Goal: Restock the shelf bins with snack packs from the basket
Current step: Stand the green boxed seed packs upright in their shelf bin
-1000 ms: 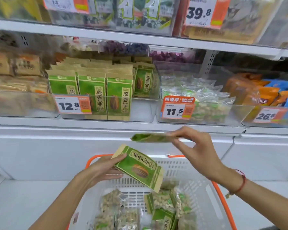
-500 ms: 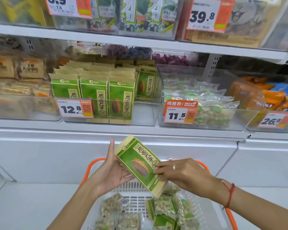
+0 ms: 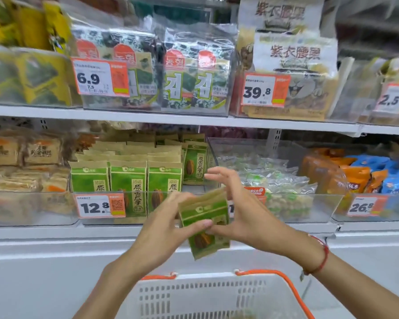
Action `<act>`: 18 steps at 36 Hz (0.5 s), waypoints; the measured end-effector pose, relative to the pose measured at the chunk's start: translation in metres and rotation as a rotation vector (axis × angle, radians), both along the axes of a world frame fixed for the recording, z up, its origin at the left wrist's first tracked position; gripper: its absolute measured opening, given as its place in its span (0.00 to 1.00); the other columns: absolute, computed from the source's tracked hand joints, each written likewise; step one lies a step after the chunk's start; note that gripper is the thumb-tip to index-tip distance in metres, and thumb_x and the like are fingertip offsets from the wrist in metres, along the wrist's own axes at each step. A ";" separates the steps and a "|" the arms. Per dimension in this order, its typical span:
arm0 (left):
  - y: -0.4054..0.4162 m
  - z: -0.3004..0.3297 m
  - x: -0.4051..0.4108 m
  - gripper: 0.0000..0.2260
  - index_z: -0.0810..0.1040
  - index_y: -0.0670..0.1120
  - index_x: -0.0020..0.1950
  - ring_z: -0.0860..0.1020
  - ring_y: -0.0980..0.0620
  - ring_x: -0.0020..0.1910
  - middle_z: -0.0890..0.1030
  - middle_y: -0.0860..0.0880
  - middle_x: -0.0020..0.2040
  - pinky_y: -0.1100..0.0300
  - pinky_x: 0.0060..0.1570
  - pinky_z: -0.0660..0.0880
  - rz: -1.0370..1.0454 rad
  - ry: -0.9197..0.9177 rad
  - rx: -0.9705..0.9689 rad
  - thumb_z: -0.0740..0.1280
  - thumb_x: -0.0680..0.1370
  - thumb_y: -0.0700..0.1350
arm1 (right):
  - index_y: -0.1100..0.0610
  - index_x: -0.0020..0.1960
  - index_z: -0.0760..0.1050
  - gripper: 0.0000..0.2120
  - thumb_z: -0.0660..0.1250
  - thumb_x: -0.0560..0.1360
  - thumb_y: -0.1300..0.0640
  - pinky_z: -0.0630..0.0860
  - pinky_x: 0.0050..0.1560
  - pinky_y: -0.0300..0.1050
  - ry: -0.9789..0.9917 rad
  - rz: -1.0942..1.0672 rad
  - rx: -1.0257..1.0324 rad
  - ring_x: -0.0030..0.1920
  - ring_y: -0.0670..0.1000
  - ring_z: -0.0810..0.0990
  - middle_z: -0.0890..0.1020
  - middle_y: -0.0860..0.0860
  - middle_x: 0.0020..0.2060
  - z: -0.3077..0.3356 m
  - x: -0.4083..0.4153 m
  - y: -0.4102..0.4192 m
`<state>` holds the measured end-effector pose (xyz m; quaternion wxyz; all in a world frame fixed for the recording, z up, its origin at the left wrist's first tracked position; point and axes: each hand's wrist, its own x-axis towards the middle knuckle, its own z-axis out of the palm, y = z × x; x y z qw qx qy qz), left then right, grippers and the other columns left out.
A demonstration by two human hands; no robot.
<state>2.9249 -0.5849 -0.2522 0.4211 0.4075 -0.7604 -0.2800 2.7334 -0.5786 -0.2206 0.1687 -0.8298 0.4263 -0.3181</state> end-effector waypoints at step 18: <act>-0.118 0.055 0.045 0.45 0.52 0.51 0.77 0.53 0.52 0.76 0.52 0.51 0.78 0.54 0.74 0.50 0.359 -0.779 -0.301 0.55 0.67 0.75 | 0.54 0.57 0.78 0.21 0.78 0.66 0.60 0.79 0.51 0.44 -0.361 -0.219 -0.527 0.50 0.42 0.82 0.84 0.43 0.48 0.026 0.016 -0.066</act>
